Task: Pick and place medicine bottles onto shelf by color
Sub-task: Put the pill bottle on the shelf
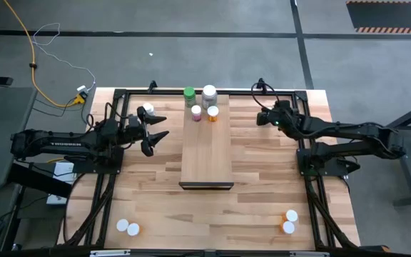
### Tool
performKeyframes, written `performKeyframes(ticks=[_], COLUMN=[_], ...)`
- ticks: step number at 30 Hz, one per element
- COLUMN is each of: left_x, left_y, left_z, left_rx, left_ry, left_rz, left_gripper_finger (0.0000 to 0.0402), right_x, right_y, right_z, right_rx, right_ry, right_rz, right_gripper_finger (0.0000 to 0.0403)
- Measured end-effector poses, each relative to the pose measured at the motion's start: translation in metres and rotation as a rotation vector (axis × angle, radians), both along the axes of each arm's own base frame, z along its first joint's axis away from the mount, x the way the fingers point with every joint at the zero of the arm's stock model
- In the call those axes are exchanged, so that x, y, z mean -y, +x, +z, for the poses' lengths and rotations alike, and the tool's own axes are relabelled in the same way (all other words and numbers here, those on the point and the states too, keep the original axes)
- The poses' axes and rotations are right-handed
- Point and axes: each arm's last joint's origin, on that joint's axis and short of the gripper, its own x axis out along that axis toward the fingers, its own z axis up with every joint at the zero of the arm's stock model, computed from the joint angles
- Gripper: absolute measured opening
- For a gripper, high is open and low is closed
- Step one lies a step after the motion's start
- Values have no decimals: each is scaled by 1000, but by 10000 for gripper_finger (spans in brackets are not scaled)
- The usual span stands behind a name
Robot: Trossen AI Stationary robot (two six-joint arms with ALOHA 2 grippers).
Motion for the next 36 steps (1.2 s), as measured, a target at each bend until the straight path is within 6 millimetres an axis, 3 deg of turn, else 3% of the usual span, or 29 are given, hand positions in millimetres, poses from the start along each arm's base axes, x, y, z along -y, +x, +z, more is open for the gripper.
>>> performKeyframes(ticks=[15,30,36], left_x=[0,0,-1], left_y=[0,0,0], left_z=[0,-2,-2], left_rx=[-2,-25,-24], left_ry=[-1,3,1], left_rz=[0,11,25], left_gripper_finger=[275,275,275], right_x=[38,42,42], right_y=[10,9,6], right_z=[-36,-45,-47], right_rx=[-81,-100,-114], right_ry=[89,166,188], right_rz=[-114,-99,-106], right_gripper_finger=[309,308,265])
